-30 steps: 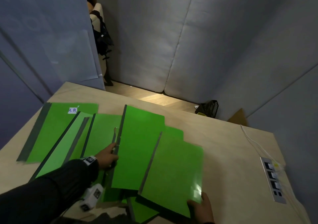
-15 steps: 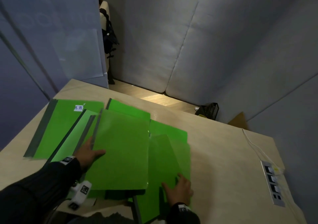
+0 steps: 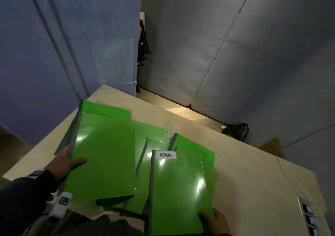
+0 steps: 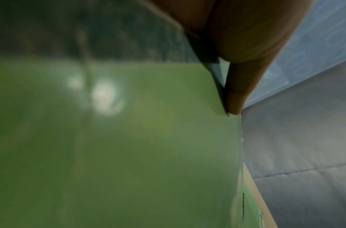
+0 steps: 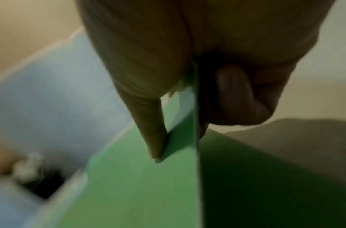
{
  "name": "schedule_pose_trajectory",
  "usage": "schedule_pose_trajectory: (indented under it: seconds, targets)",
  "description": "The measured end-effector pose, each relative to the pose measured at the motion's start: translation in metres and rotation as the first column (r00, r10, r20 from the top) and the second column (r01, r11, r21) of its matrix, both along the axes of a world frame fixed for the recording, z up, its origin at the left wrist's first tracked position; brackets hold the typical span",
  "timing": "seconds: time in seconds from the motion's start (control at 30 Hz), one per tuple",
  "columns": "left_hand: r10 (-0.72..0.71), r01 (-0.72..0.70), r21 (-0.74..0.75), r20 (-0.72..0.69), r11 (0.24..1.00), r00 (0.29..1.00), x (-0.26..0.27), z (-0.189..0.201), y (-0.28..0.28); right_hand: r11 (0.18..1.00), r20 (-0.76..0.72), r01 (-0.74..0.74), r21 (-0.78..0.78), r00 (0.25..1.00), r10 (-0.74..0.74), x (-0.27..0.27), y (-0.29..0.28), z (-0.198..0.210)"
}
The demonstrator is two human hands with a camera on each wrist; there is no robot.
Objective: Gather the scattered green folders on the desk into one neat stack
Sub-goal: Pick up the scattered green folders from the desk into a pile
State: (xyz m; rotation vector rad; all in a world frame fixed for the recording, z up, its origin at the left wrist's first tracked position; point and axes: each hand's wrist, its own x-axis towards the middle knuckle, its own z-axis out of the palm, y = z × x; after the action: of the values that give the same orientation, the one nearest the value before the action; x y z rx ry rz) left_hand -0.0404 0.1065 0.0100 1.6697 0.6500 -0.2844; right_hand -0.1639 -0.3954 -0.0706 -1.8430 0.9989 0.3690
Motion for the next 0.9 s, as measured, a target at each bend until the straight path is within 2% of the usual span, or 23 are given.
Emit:
schedule_pose_trajectory:
  seconds: [0.03,0.1,0.17,0.23,0.33,0.37,0.43,0.47,0.57,0.63,0.67,0.73,0.8,0.9]
  targets:
    - [0.009,-0.009,-0.018,0.017,1.000,1.000,-0.004,0.005,-0.008,0.997,0.089,0.047,0.064,0.995,-0.052,-0.001,-0.005,-0.001]
    - [0.013,-0.011,-0.112,0.017,0.994,1.000,-0.001,-0.017,-0.001,0.969,0.183,0.184,0.166,0.960,-0.213,0.001,-0.007,0.007]
    - [-0.010,0.010,-0.165,0.006,0.986,1.000,-0.001,-0.033,0.007,0.931,0.279,0.258,0.256,0.903,-0.327,0.005,-0.002,0.014]
    - [-0.067,0.064,-0.203,-0.008,0.977,0.998,0.002,-0.052,0.012,0.909,0.316,0.285,0.304,0.870,-0.379,0.015,0.009,0.026]
    - [-0.126,0.115,-0.271,-0.022,0.956,0.992,0.002,-0.027,-0.021,0.837,0.311,0.218,0.501,0.858,-0.410,0.027,0.035,0.032]
    - [-0.147,0.136,-0.270,-0.022,0.953,0.989,0.003,-0.025,-0.030,0.857,0.299,0.179,0.484,0.886,-0.354,0.032,0.050,0.032]
    - [-0.151,0.145,-0.228,-0.008,0.963,0.988,0.008,-0.024,-0.045,0.961,0.218,0.024,0.276,0.972,-0.087,0.038,0.085,0.030]
    - [-0.179,0.175,-0.174,-0.004,0.969,0.984,0.010,-0.022,-0.051,0.976,0.170,-0.091,0.199,0.984,0.057,0.039,0.104,0.028]
    - [-0.277,0.276,-0.096,0.011,0.956,0.961,0.015,-0.028,-0.060,0.904,0.085,-0.337,0.264,0.941,0.326,0.040,0.157,0.021]
    - [-0.312,0.312,-0.056,0.004,0.948,0.950,0.014,-0.030,-0.060,0.860,0.065,-0.473,0.194,0.881,0.469,0.041,0.174,0.013]
    - [-0.314,0.314,-0.057,-0.004,0.948,0.949,0.015,-0.034,-0.057,0.862,0.045,-0.493,0.113,0.870,0.491,0.042,0.173,0.010]
    - [-0.325,0.325,-0.035,-0.010,0.945,0.946,0.015,-0.030,-0.053,0.884,-0.055,-0.442,-0.149,0.897,0.439,0.043,0.151,0.008]
    - [-0.299,0.299,-0.019,-0.001,0.954,0.954,0.015,-0.025,-0.049,0.870,-0.150,-0.316,-0.380,0.949,0.279,0.037,0.112,0.007]
    - [-0.253,0.255,-0.058,0.039,0.965,0.967,0.011,-0.017,-0.037,0.893,-0.266,-0.092,-0.440,0.964,-0.032,0.011,0.054,-0.002]
